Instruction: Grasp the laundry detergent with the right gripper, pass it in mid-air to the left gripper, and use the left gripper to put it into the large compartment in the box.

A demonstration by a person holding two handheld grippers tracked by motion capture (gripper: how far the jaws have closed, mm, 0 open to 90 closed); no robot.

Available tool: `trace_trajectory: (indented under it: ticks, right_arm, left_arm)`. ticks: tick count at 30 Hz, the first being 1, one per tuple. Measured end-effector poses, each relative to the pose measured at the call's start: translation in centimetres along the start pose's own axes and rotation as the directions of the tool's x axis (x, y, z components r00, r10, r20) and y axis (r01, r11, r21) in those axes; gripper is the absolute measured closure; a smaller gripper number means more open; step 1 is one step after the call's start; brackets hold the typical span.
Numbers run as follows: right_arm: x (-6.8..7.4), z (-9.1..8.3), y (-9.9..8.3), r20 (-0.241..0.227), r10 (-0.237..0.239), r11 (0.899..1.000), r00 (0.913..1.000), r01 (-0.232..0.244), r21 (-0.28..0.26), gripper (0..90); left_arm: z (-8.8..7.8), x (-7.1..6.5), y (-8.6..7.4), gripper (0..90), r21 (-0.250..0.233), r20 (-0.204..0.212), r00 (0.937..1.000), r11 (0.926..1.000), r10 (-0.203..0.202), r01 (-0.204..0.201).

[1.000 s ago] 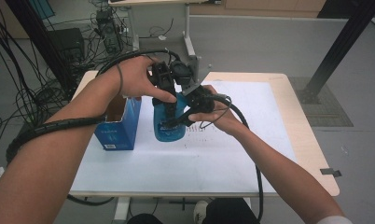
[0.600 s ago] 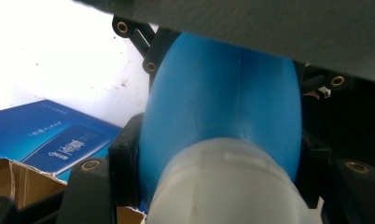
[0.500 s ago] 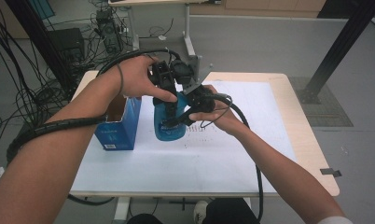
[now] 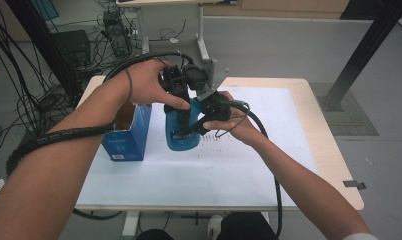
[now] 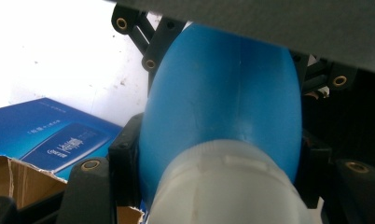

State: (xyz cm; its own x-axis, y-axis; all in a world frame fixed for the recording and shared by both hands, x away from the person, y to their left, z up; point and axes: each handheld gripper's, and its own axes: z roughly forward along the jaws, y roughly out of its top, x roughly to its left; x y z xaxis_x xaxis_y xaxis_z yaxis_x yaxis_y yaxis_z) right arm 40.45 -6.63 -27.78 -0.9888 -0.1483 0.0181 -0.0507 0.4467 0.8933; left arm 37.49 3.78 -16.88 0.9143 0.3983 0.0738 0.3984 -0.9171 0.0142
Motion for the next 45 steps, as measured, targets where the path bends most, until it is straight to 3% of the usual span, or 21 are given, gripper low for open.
trace_trajectory:
  ticks: [1,2,3,7,11,13,16,28,29,38,39,41,45]
  right_arm:
    - [0.1,-0.01,0.04,0.002,0.009,1.0,1.0,-0.009,0.001,40.3]
    - [0.1,-0.01,0.04,0.002,0.009,1.0,1.0,-0.009,0.001,40.3]
    - [0.05,-0.04,0.03,0.001,0.003,1.0,1.0,-0.003,-0.004,40.3]
    - [0.19,-0.04,0.08,0.003,0.01,1.0,0.9999,-0.01,-0.002,40.2]
    - [0.21,-0.02,0.07,0.002,0.009,1.0,1.0,-0.009,0.001,40.2]
    - [0.24,0.0,0.06,0.003,0.009,1.0,1.0,-0.009,0.003,40.2]
    - [0.22,0.02,0.05,0.002,0.01,1.0,0.9999,-0.01,0.003,40.1]
    - [0.23,0.03,-0.1,0.0,0.021,1.0,0.9998,-0.021,-0.004,40.0]
    - [0.14,0.07,-0.16,-0.001,0.01,1.0,1.0,-0.01,-0.006,40.0]
    - [0.13,0.1,-0.18,0.001,0.009,1.0,1.0,-0.009,-0.007,39.8]
    - [0.11,0.1,-0.2,0.0,0.01,1.0,0.9999,-0.01,-0.009,39.8]
    - [0.19,0.08,-0.18,0.003,0.017,1.0,0.9999,-0.017,-0.013,39.7]
    - [0.21,0.06,-0.17,0.005,0.018,1.0,0.9998,-0.018,-0.016,39.5]
  left_arm:
    - [0.17,-0.32,-0.03,36.7,-0.033,0.0,0.999,0.9985,-0.044,0.044]
    - [0.17,-0.32,-0.03,36.7,-0.033,0.0,0.999,0.9985,-0.044,0.044]
    - [-0.21,0.09,0.03,36.8,0.016,-0.001,0.9998,0.9996,0.022,-0.022]
    - [-0.01,-0.21,-0.08,36.8,-0.016,0.002,0.9998,0.9997,-0.02,0.02]
    - [-0.04,-0.11,-0.08,36.8,-0.001,0.002,1.0,1.0,-0.003,0.003]
    - [0.11,-0.25,-0.12,36.8,-0.018,0.002,0.9997,0.9996,-0.023,0.023]
    - [-0.23,0.23,-0.04,36.7,0.035,0.004,0.9991,0.9985,0.043,-0.043]
    - [0.05,0.13,-0.07,36.7,0.015,0.007,0.9998,0.9997,0.018,-0.019]
    - [0.17,-0.01,-0.08,36.7,0.003,0.004,1.0,1.0,0.001,-0.001]
    - [0.03,0.16,0.02,36.7,0.031,0.0,0.9994,0.9989,0.036,-0.036]
    - [0.01,0.16,0.0,36.7,0.029,0.0,0.9994,0.999,0.034,-0.034]
    - [0.13,-0.09,-0.09,36.7,-0.001,0.0,1.0,1.0,-0.007,0.007]
    - [-0.05,0.02,-0.05,36.7,0.015,-0.006,0.9998,0.9997,0.017,-0.017]
